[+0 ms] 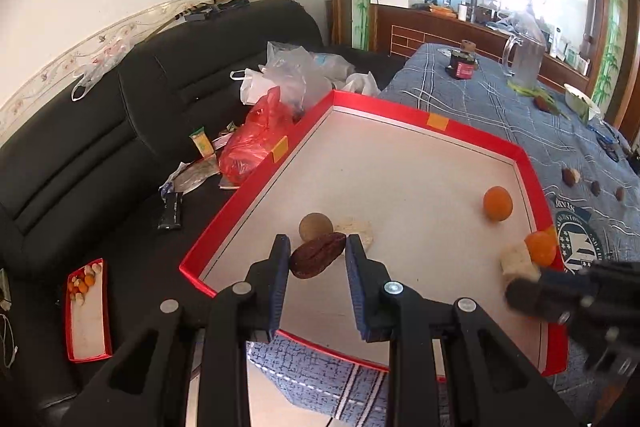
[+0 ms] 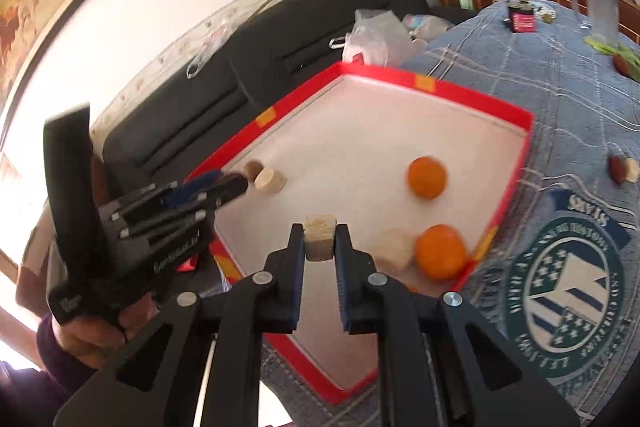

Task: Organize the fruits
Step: 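Carry the cake in the right gripper and the date in the left over the tray, then open both grippers to release the cake and the date into the tray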

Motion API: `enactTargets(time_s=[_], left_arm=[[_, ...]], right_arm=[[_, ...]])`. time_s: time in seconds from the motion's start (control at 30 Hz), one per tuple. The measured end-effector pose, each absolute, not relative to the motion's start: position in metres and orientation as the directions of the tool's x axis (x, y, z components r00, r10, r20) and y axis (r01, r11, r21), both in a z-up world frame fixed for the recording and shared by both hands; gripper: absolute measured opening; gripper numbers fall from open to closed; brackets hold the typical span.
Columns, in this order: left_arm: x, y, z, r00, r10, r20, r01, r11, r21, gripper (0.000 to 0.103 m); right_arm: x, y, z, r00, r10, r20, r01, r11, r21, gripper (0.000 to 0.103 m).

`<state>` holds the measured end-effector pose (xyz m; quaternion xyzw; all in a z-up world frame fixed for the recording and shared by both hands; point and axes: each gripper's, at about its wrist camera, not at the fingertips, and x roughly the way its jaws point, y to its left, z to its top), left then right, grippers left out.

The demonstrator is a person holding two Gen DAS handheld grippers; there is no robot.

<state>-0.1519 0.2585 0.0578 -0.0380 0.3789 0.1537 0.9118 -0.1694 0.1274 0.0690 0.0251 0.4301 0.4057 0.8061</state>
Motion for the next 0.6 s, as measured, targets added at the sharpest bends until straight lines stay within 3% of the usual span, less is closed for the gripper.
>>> enactTargets(time_s=[0.27,0.6], left_arm=[[-0.147,0.252,0.05,0.657,0.211,-0.724,-0.269,0.962,0.036,0.027],[-0.143,0.252,0.042,0.613,0.286,-0.737,-0.313,0.944,0.106,0.031]], right_arm=[[-0.184,0.151,0.048,0.245,0.65,-0.719,-0.656,0.657,0.371,0.016],[-0.187,0.153,0.038,0.242,0.615,-0.751,-0.664,0.669,0.334,0.017]])
